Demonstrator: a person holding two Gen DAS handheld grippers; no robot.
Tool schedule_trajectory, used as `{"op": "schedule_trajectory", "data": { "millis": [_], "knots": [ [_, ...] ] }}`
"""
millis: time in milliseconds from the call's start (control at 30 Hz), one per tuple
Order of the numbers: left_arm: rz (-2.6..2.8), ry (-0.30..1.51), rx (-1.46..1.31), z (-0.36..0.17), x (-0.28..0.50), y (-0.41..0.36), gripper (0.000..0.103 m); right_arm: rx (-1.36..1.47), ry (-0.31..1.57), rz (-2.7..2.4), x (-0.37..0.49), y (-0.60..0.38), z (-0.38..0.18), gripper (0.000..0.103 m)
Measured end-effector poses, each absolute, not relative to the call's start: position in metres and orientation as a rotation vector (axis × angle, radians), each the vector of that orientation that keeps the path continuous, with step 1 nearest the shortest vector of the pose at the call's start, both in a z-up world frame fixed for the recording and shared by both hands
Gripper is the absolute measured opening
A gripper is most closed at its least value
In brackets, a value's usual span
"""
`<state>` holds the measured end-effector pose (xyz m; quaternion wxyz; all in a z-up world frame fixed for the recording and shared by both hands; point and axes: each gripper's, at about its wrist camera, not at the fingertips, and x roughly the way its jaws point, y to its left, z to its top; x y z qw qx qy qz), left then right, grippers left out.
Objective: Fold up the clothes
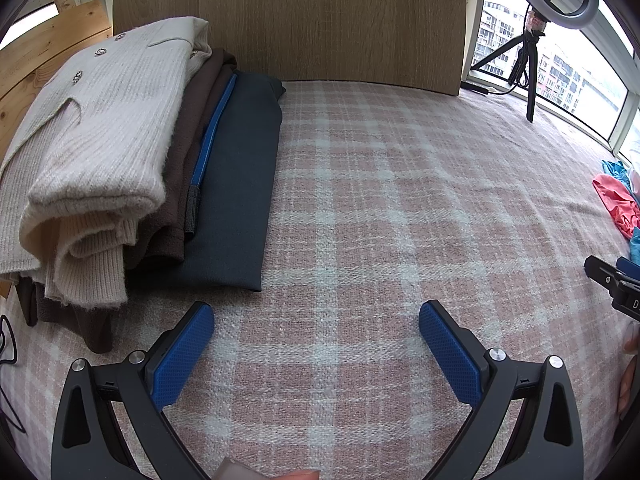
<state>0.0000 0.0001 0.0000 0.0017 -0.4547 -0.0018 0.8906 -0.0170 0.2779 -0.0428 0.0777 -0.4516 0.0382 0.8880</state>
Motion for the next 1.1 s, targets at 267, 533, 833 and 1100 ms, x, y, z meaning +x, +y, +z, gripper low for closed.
{"op": "schedule_trajectory", "data": {
  "millis": [267, 533, 833, 1100],
  "knots": [
    [2.797, -0.008, -1.427, 0.0001, -0.0006, 0.0011, 0.103, -1.353, 0.115, 2.659, -0.0170, 0.2780, -0.0428, 0.103],
    [2.799, -0.012, -1.428, -0.0001, -0.0005, 0.0011, 0.103, -1.353, 0.116, 2.660, -0.0170, 0.2780, -0.0428, 0.103],
    [2.797, -0.015, -1.427, -0.0004, -0.0006, -0.0007, 0.103, -1.376, 0.099, 2.672, -0.0179, 0.2779, -0.0463, 0.103],
    [2.791, -0.001, -1.436, 0.0000, -0.0018, 0.0032, 0.103, -1.420, 0.104, 2.644, -0.0220, 0.2793, -0.0429, 0.103]
  ]
}}
